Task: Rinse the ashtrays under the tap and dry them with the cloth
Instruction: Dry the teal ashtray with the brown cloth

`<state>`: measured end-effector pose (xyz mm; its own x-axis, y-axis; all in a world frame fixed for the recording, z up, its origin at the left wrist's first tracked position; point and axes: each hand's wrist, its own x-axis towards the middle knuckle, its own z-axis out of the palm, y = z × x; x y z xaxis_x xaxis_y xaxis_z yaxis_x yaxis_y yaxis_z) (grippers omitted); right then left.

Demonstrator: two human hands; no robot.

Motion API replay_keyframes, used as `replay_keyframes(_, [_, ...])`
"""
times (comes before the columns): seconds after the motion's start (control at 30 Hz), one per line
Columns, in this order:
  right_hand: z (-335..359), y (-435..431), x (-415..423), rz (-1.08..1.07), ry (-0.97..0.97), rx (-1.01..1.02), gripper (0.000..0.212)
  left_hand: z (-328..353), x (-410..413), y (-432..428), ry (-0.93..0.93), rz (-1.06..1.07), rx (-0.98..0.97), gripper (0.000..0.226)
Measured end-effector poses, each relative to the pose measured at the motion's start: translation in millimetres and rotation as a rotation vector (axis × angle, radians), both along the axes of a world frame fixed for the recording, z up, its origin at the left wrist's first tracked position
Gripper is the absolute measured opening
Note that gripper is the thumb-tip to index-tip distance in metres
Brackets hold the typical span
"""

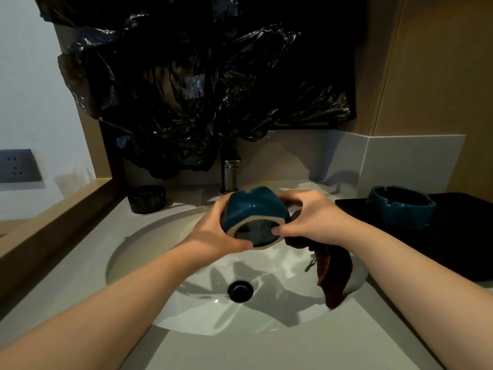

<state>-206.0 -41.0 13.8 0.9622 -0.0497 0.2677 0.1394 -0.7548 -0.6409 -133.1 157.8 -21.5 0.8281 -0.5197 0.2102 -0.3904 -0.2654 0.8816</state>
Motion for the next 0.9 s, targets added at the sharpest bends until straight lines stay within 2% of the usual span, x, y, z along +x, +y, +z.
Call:
replay_keyframes(0.07, [0, 3, -2, -0.017, 0.004, -0.109, 0.054, -2, -3, -2, -0.093, 0.019, 0.072, 0.098])
replay_keyframes(0.13, [-1, 6, -5, -0.037, 0.044, -0.161, 0.057, -2, -5, -3, -0.227, 0.058, 0.184, 0.098])
replay_keyframes(0.2, [-1, 9, -5, -0.057, 0.063, -0.215, 0.061, 0, -8, -3, -0.347, 0.095, 0.302, 0.091])
replay_keyframes(0.27, [0, 10, -5, -0.072, 0.034, -0.262, 0.061, 1, -9, -4, -0.423, 0.132, 0.334, 0.081])
replay_keyframes(0.4, [-2, 8, -3, -0.044, -0.035, -0.318, 0.061, 3, -10, -6, -0.466, 0.182, 0.372, 0.066])
replay_keyframes(0.5, [1, 3, -1, -0.030, 0.044, -0.217, 0.069, 5, -8, -4, -0.460, 0.219, 0.362, 0.063])
replay_keyframes(0.57, [7, -4, -1, -0.111, 0.104, -0.105, 0.061, 5, -7, -3, -0.453, 0.236, 0.366, 0.061])
replay_keyframes(0.67, [17, -8, -4, -0.250, -0.080, 0.103, 0.036, 4, -7, -2, -0.452, 0.252, 0.395, 0.061])
replay_keyframes(0.77, [14, 11, -7, -0.191, -0.161, 0.215, 0.026, 3, -7, -4, -0.462, 0.255, 0.420, 0.061])
replay_keyframes(0.9, [-5, 39, -5, -0.011, -0.236, -0.195, 0.019, 3, -6, -5, -0.469, 0.251, 0.474, 0.056])
